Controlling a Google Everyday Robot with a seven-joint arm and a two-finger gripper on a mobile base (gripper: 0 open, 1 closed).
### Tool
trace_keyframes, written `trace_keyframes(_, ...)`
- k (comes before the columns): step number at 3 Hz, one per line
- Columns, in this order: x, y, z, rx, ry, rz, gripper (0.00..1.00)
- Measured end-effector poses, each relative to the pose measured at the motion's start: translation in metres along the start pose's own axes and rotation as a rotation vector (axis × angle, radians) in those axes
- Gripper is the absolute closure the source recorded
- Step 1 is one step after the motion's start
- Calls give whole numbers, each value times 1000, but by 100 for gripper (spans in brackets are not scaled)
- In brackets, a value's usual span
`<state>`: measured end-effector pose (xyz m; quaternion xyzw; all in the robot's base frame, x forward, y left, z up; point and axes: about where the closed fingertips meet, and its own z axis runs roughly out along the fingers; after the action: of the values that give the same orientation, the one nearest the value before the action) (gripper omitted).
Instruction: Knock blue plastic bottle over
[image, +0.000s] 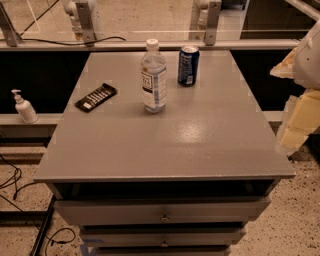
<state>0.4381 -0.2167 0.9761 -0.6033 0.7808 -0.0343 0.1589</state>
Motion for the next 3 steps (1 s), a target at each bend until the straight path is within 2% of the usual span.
trace_keyframes(1,0,0,0,1,-1,0,0)
trace_keyframes(2,-5,-4,9,-8,-81,-17,0)
trace_keyframes(3,-16,-21,41,-29,-276,-52,0)
